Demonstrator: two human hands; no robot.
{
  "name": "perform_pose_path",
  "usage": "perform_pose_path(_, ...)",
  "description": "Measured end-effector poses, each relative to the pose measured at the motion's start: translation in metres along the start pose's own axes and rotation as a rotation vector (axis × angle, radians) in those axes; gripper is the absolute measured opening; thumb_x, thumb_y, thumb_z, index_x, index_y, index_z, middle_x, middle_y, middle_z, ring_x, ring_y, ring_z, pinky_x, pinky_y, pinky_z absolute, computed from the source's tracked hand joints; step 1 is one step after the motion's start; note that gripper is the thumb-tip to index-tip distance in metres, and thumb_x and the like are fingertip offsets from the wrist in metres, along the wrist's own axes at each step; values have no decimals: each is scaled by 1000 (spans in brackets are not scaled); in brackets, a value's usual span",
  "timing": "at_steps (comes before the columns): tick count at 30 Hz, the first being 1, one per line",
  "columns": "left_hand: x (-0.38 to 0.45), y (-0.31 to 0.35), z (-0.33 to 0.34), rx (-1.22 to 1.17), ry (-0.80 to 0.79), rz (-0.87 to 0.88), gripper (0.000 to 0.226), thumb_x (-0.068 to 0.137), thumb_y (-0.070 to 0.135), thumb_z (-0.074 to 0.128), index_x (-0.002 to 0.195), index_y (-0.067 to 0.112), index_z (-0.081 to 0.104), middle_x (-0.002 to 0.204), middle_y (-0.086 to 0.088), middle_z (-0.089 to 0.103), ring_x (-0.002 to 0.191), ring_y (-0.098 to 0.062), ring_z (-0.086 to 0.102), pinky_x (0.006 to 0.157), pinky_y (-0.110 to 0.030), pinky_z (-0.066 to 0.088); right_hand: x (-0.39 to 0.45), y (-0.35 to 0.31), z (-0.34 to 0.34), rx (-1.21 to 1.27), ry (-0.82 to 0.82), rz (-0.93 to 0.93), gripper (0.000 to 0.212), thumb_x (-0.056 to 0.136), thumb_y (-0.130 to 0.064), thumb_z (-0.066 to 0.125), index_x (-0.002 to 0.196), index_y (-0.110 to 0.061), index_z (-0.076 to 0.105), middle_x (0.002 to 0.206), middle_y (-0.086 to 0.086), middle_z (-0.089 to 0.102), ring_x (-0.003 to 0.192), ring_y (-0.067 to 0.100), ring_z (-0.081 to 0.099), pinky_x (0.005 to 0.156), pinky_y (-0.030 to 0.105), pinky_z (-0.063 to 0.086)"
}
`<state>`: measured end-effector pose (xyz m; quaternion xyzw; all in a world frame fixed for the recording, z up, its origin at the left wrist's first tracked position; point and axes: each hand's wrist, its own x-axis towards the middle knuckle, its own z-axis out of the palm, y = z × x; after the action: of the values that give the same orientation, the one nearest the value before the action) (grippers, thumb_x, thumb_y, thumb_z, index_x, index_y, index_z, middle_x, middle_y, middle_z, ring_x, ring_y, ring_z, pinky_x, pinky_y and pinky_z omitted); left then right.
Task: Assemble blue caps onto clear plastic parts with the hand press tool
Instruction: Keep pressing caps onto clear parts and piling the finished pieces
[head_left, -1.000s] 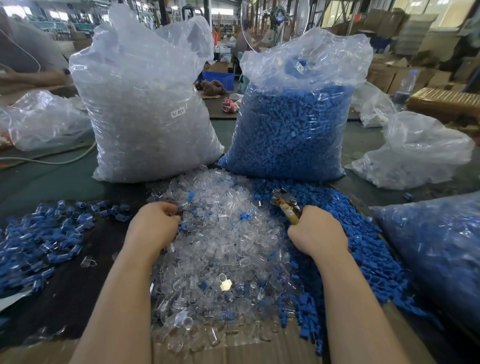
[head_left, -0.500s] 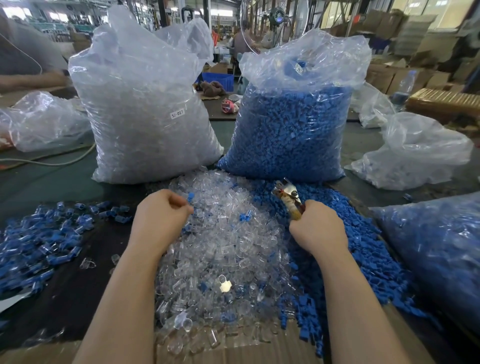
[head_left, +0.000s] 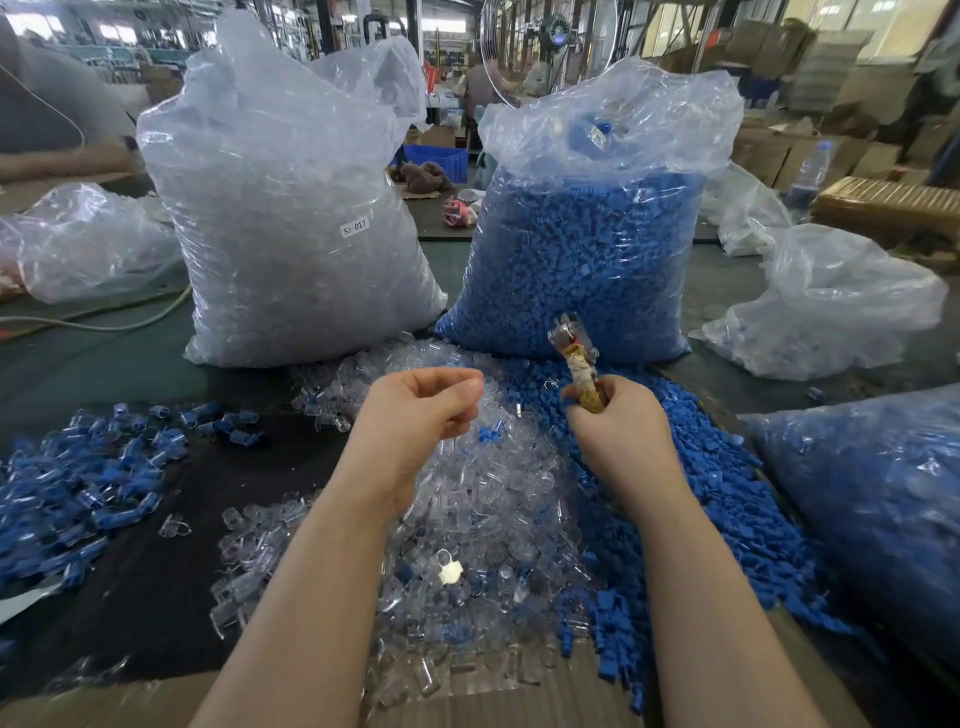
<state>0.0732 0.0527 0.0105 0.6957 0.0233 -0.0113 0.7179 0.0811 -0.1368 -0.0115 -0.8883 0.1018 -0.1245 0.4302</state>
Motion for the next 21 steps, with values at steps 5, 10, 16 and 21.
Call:
perform_pose_path(5,-2,-1,7,-5,-1,32,20,87,2,69,98,18,74,87,3,76,80,-7,68,70,-15,54,0,-2,2,143,43,-7,8,84,-19,64,81,-26,62,69,-6,60,62,17,52,58,30,40)
perform_pose_path(10,-4,0,11,-64,48,35,30,79,-4,74,99,19,75,95,0,76,88,-11,69,81,-24,54,-3,-5,3,255,89,-37,18,81,-14,67,75,-31,62,61,-13,59,56,6,49,58,27,37)
perform_pose_path(16,-4,-2,13,-125,111,-20,30,77,-4,76,89,23,78,88,1,72,85,-8,68,77,-20,54,-6,-11,3,345,94,-111,17,82,-13,68,74,-28,62,54,-17,55,46,1,42,50,22,37)
perform_pose_path(21,-5,0,16,-239,93,-59,28,79,-5,73,95,18,73,81,-4,74,77,-11,71,69,-19,56,-10,-16,5,385,56,-186,16,87,-18,68,74,-24,61,52,-15,51,47,2,40,48,16,36)
